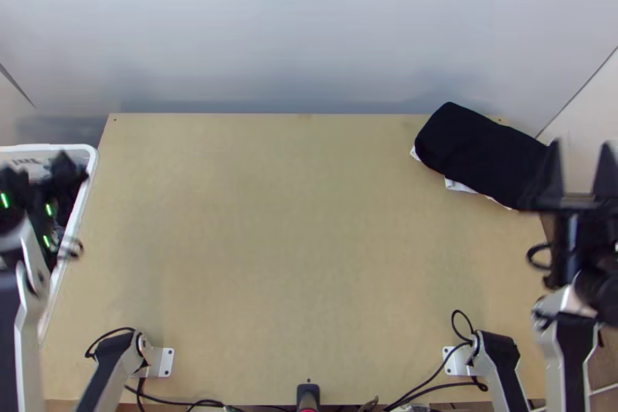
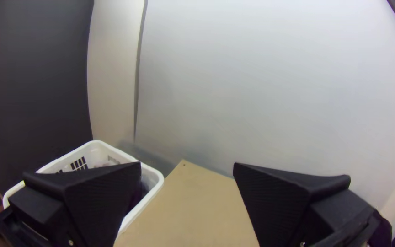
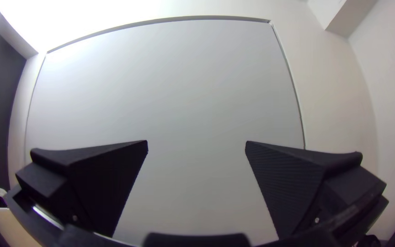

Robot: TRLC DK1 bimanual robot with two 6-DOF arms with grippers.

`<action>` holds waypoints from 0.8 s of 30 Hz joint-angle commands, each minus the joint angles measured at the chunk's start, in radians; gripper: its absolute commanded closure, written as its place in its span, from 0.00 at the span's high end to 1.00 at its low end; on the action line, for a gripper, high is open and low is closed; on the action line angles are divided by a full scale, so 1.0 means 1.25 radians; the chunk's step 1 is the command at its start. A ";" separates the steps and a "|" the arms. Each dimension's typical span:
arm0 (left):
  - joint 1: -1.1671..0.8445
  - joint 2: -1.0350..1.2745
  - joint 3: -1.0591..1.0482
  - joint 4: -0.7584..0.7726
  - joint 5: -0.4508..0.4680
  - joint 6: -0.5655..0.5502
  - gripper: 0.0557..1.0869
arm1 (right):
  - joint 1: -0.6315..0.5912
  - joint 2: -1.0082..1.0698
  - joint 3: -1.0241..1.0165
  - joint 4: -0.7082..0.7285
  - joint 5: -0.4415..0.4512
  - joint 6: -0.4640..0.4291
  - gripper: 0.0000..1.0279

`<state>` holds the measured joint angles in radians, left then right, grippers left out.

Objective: Fold the t-shirt

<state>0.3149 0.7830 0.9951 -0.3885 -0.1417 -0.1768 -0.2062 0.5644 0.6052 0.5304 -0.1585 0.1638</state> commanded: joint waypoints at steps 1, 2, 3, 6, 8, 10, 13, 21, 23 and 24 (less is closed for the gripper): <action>0.025 -0.324 -0.306 0.074 -0.030 0.035 0.95 | 0.037 -0.250 -0.212 -0.002 -0.024 -0.013 0.96; 0.025 -0.363 -0.331 0.079 -0.030 0.045 0.95 | 0.037 -0.286 -0.236 -0.006 -0.025 -0.014 0.96; 0.025 -0.402 -0.359 0.089 -0.030 0.054 0.95 | 0.040 -0.325 -0.265 -0.006 -0.025 -0.018 0.96; 0.027 -0.533 -0.444 0.114 -0.030 0.083 0.95 | 0.040 -0.454 -0.352 -0.007 -0.024 -0.040 0.96; 0.024 -0.590 -0.473 0.099 -0.029 0.102 0.95 | 0.036 -0.455 -0.365 -0.010 -0.024 -0.045 0.96; 0.027 -0.615 -0.494 0.084 -0.030 0.111 0.95 | 0.026 -0.455 -0.381 -0.019 -0.020 -0.048 0.96; 0.030 -0.629 -0.535 0.069 -0.029 0.111 0.95 | -0.002 -0.456 -0.425 -0.029 -0.019 -0.045 0.96; 0.018 -0.625 -0.666 0.151 -0.017 0.098 0.95 | -0.009 -0.456 -0.482 -0.183 -0.006 0.028 0.96; 0.001 -0.620 -0.686 0.181 -0.011 0.100 0.95 | -0.012 -0.456 -0.482 -0.265 -0.006 0.040 0.96; -0.011 -0.628 -0.705 0.189 -0.011 0.106 0.95 | -0.011 -0.456 -0.482 -0.311 -0.006 0.038 0.96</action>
<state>0.3401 0.0246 0.2390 -0.2340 -0.1719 -0.0517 -0.2119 0.0078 0.0399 0.3653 -0.1734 0.1623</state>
